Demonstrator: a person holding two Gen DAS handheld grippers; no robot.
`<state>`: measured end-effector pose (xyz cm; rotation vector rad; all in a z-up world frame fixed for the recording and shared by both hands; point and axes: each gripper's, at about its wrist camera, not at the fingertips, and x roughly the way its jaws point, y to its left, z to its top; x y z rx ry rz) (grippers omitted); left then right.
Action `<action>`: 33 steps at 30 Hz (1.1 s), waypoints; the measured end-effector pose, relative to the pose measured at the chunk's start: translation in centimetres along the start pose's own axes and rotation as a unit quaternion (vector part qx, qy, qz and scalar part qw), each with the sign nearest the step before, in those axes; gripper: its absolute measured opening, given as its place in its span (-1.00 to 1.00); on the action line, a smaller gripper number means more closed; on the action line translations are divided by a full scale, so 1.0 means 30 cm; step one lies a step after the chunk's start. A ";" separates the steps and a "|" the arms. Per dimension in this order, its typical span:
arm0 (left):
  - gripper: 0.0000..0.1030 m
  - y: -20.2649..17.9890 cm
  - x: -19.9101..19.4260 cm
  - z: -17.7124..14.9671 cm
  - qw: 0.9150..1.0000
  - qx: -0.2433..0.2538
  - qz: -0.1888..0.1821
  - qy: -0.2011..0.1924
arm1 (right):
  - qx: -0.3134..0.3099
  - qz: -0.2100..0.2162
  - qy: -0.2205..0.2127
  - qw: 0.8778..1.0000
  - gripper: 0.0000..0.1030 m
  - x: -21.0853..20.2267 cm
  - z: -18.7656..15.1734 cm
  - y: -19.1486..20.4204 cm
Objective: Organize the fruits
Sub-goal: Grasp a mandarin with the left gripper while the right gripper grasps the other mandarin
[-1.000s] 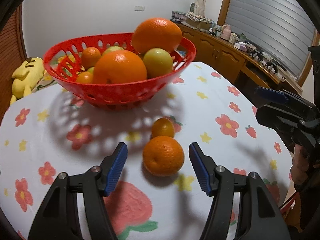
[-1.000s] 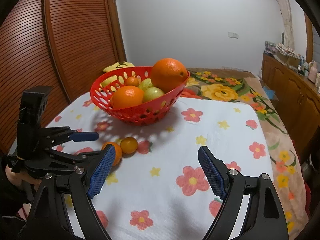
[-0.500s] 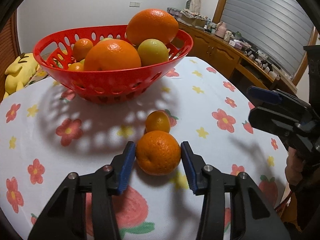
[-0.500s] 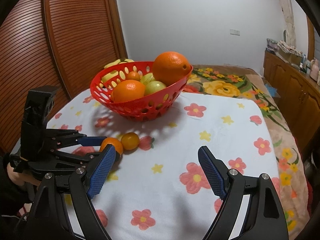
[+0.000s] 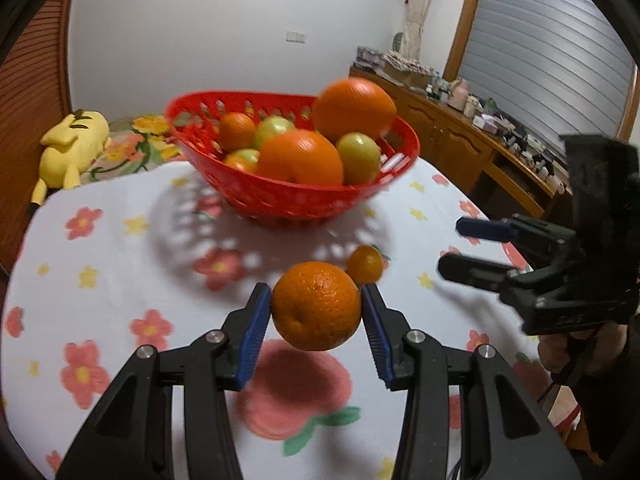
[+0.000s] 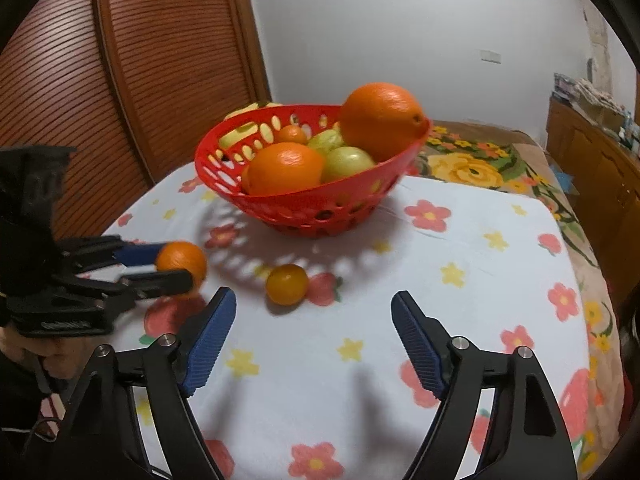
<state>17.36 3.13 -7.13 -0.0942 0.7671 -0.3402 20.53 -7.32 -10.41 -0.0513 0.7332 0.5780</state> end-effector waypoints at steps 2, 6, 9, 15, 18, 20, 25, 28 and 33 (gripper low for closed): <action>-0.13 0.020 -0.022 0.007 1.000 -0.003 0.006 -0.008 | -0.005 0.001 0.006 1.000 0.51 0.027 0.009 0.014; -0.13 0.056 -0.059 0.011 1.000 -0.009 0.014 -0.021 | -0.013 0.002 0.021 1.000 0.35 0.090 0.023 0.035; -0.13 0.077 -0.073 0.009 0.999 -0.016 0.017 -0.027 | -0.015 -0.001 0.033 0.999 0.24 0.138 0.033 0.042; -0.13 0.088 -0.083 0.003 0.999 -0.016 0.021 -0.028 | -0.004 -0.001 0.062 0.998 0.06 0.236 0.041 0.030; -0.13 0.091 -0.084 0.001 0.999 -0.018 0.022 -0.026 | 0.003 0.006 0.067 0.998 0.05 0.258 0.045 0.026; -0.13 0.091 -0.085 0.001 0.999 -0.018 0.023 -0.026 | 0.002 0.008 0.070 0.998 0.04 0.267 0.046 0.028; -0.13 0.090 -0.085 0.001 0.999 -0.018 0.023 -0.026 | -0.005 0.018 0.079 0.997 -0.17 0.280 0.037 0.050; -0.13 0.090 -0.085 0.002 0.999 -0.017 0.023 -0.027 | -0.009 0.026 0.078 0.997 -0.36 0.282 0.035 0.062; -0.13 0.092 -0.093 0.014 0.999 -0.019 0.025 -0.031 | -0.008 0.033 0.072 0.997 -0.38 0.260 0.028 0.065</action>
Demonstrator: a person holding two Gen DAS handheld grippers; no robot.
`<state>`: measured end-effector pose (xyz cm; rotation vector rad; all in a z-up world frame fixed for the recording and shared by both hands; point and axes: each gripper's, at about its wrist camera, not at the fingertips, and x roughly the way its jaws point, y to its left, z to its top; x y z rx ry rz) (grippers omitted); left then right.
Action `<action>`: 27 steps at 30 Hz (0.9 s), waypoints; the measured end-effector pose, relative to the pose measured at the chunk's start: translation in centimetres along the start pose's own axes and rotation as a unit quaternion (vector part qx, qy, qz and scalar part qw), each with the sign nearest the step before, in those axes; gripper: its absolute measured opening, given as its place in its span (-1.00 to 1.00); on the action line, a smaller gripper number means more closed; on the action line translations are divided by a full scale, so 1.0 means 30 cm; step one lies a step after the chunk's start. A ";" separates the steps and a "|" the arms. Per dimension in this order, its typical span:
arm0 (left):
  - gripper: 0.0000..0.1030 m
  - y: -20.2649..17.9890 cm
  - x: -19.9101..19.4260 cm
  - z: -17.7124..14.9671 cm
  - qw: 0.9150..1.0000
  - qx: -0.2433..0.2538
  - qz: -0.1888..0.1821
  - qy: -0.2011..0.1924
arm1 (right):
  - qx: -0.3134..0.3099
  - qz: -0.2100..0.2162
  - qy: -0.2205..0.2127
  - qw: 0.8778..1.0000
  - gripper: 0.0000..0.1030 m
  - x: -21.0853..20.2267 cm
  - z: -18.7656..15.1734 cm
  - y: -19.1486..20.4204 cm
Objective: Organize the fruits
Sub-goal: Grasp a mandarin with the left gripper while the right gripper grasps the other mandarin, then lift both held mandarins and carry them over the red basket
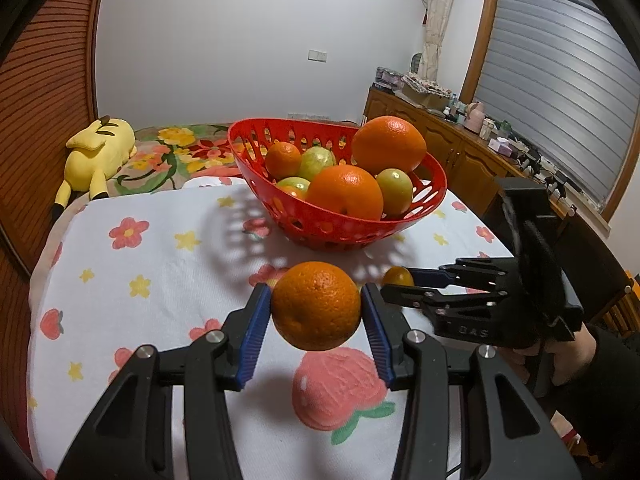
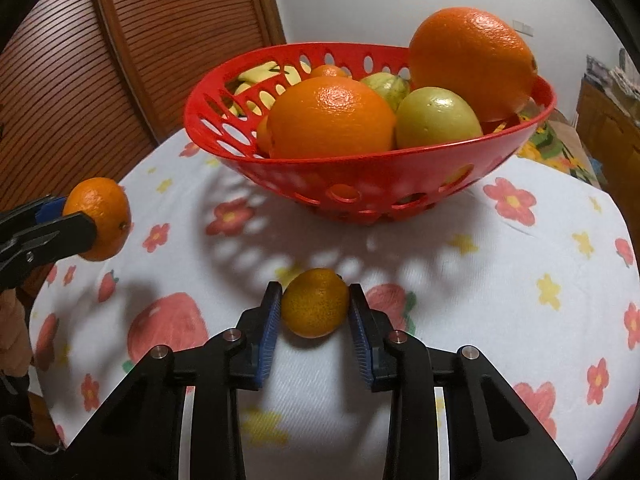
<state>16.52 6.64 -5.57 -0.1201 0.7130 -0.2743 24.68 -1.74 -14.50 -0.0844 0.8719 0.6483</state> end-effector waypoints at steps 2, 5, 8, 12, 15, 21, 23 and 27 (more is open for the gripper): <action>-0.13 -0.001 -0.003 0.011 1.000 0.002 0.004 -0.002 | 0.002 0.005 -0.007 1.000 -0.38 -0.025 -0.003 0.001; -0.13 -0.005 -0.014 0.029 1.000 0.006 0.006 -0.007 | 0.000 0.010 -0.023 1.000 -0.38 -0.088 -0.006 0.006; -0.13 -0.011 -0.027 0.046 1.000 0.009 0.006 -0.014 | -0.005 0.011 -0.041 0.999 -0.38 -0.148 0.004 0.015; -0.13 -0.017 -0.034 0.070 1.000 0.012 0.006 -0.021 | -0.015 0.008 -0.066 0.998 -0.37 -0.222 0.042 0.032; -0.13 -0.021 -0.035 0.089 1.000 0.015 0.005 -0.025 | -0.023 -0.001 -0.079 0.997 -0.37 -0.249 0.068 0.032; -0.13 -0.022 -0.018 0.135 0.999 0.021 0.006 -0.031 | -0.024 -0.012 -0.084 0.996 -0.37 -0.255 0.122 -0.005; -0.13 -0.020 0.001 0.157 0.999 0.025 0.007 -0.028 | -0.026 -0.014 -0.084 0.996 -0.37 -0.250 0.147 -0.016; -0.13 -0.017 0.047 0.201 0.999 0.036 0.015 -0.019 | -0.033 -0.015 -0.090 0.995 -0.37 -0.245 0.187 -0.028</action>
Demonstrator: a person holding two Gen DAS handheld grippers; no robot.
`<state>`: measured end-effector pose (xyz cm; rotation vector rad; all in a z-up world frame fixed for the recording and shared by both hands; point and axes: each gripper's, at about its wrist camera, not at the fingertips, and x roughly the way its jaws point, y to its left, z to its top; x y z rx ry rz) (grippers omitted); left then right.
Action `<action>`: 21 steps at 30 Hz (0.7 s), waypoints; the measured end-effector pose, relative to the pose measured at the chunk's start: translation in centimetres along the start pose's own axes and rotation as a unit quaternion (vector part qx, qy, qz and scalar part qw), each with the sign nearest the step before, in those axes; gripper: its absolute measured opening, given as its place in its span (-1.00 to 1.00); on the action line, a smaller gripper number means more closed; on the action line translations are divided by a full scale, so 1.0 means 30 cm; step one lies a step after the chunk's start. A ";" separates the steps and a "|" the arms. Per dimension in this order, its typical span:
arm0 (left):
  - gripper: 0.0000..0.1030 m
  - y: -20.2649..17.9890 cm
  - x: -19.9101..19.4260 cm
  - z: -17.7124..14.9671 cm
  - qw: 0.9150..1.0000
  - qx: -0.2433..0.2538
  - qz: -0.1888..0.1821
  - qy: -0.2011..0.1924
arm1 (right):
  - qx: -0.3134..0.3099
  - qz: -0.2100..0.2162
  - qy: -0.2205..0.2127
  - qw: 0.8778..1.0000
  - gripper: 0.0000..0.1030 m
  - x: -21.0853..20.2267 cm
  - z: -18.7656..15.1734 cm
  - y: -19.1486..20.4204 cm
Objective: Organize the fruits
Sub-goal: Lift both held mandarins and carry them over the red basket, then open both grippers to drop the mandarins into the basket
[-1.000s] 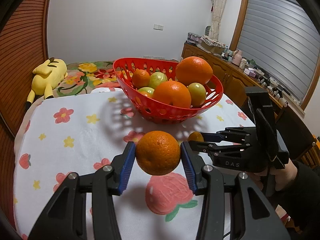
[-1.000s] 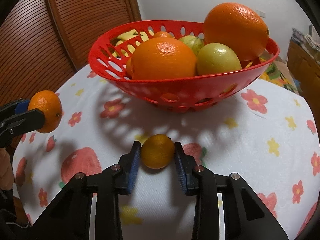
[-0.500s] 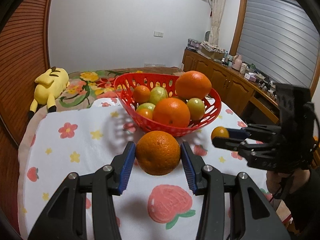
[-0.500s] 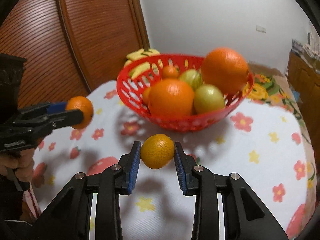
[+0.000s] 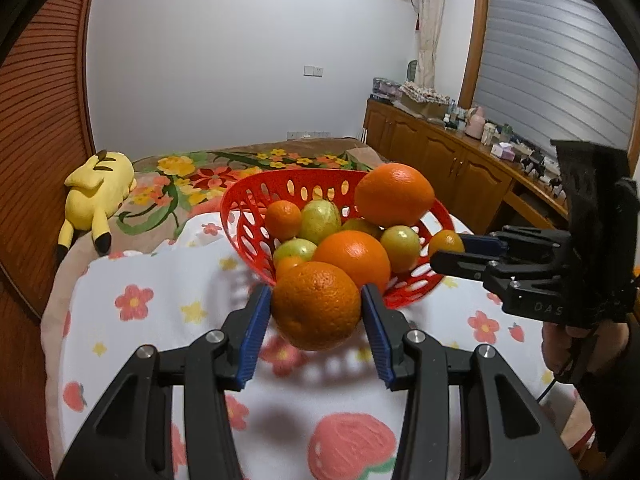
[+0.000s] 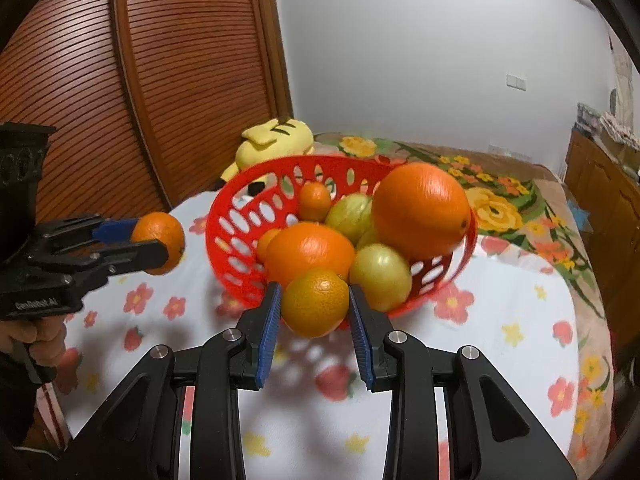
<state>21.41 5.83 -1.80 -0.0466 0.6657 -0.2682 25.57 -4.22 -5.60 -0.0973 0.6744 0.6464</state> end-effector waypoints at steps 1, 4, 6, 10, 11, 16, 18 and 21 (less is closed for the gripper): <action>-0.13 0.004 0.016 0.013 1.000 0.002 0.001 0.002 | 0.000 0.001 -0.002 1.000 -0.37 0.007 0.011 -0.005; -0.13 0.017 0.052 0.041 1.000 0.003 0.004 0.006 | -0.003 0.004 -0.002 1.000 -0.37 0.029 0.033 -0.015; -0.13 0.028 0.084 0.063 1.000 0.001 0.004 0.009 | -0.005 0.006 -0.001 1.000 -0.37 0.045 0.046 -0.018; -0.13 0.043 0.135 0.089 1.000 0.000 0.007 0.014 | -0.008 0.016 0.003 1.000 -0.37 0.089 0.077 -0.031; -0.13 0.046 0.143 0.093 1.000 0.000 0.006 0.015 | -0.010 0.019 0.005 1.000 -0.37 0.103 0.087 -0.033; -0.13 0.052 0.186 0.100 1.000 0.006 0.008 0.024 | -0.027 0.023 0.013 0.999 -0.37 0.165 0.123 -0.026; -0.13 0.056 0.195 0.103 1.000 0.008 0.009 0.027 | -0.036 0.019 0.015 0.999 -0.37 0.184 0.128 -0.023; -0.13 0.059 0.201 0.109 1.000 0.009 0.009 0.027 | -0.037 0.019 0.017 0.999 -0.36 0.203 0.131 -0.028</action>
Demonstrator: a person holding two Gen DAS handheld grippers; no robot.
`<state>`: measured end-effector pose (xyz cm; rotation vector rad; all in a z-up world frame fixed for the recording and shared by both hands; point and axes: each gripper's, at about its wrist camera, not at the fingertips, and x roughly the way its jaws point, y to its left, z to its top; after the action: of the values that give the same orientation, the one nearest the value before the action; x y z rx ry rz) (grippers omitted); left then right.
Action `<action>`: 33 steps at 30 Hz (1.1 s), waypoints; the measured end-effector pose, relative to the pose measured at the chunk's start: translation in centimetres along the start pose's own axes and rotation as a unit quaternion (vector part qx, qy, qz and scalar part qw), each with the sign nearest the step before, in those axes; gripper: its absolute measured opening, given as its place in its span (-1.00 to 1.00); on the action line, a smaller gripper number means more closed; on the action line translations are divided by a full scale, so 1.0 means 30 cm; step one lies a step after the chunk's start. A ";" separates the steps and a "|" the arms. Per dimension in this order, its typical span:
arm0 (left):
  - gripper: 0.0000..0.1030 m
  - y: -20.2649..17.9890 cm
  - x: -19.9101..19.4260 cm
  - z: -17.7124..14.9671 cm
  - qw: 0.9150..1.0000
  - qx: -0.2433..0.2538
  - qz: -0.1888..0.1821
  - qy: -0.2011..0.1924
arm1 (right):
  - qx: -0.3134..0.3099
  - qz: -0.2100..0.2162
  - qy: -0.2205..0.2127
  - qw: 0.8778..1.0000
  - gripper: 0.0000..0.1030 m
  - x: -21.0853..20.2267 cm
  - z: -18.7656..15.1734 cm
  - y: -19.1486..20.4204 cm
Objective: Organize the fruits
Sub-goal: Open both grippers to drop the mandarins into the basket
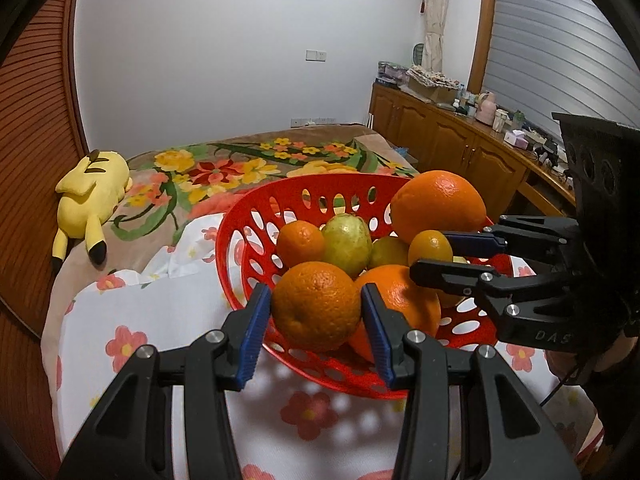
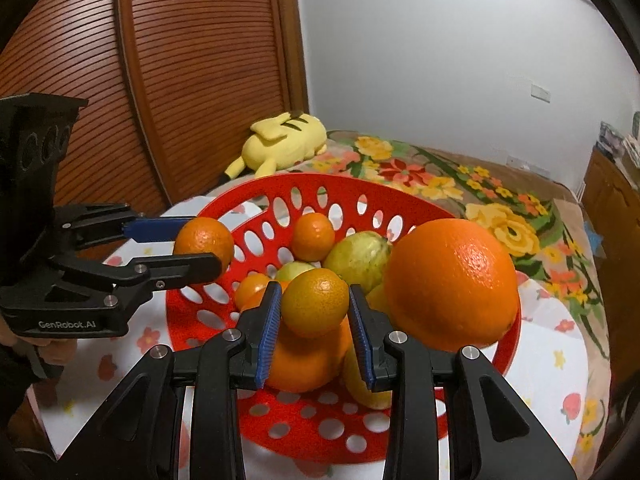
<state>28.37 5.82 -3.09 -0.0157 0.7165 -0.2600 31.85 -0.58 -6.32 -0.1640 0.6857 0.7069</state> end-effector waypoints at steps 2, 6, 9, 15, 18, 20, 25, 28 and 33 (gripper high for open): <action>-0.13 0.004 0.005 0.007 1.000 0.000 -0.001 0.000 | 0.000 0.000 0.000 1.000 -0.35 0.007 0.003 -0.002; -0.13 0.011 0.019 0.014 1.000 0.000 -0.001 0.002 | 0.006 0.003 -0.005 1.000 -0.20 0.005 0.008 -0.011; -0.13 0.014 0.035 0.020 1.000 0.001 0.000 0.005 | 0.009 0.005 -0.010 1.000 -0.20 -0.010 0.009 -0.014; -0.13 0.009 0.062 0.025 1.000 -0.001 0.001 0.010 | 0.004 -0.004 -0.020 1.000 -0.20 -0.036 0.013 -0.004; -0.12 0.006 0.076 0.024 1.000 -0.001 0.002 0.014 | 0.006 -0.005 -0.021 1.000 -0.20 -0.044 0.013 -0.008; -0.12 0.003 0.080 0.024 1.000 0.000 0.002 0.015 | 0.009 -0.008 -0.023 1.000 -0.20 -0.051 0.013 -0.015; -0.12 0.000 0.084 0.026 1.000 0.000 0.002 0.015 | 0.015 -0.011 -0.027 0.999 -0.19 -0.070 0.008 -0.019; -0.12 0.000 0.083 0.027 1.000 0.000 0.002 0.015 | 0.017 -0.014 -0.027 0.999 -0.19 -0.078 0.002 -0.022; -0.12 -0.010 0.090 0.031 1.000 0.002 0.004 0.012 | 0.021 -0.018 -0.026 0.999 -0.19 -0.088 -0.010 -0.023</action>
<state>30.87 4.79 -4.11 -0.0056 0.7396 -0.2536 30.68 -2.64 -4.95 -0.1195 0.6466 0.6593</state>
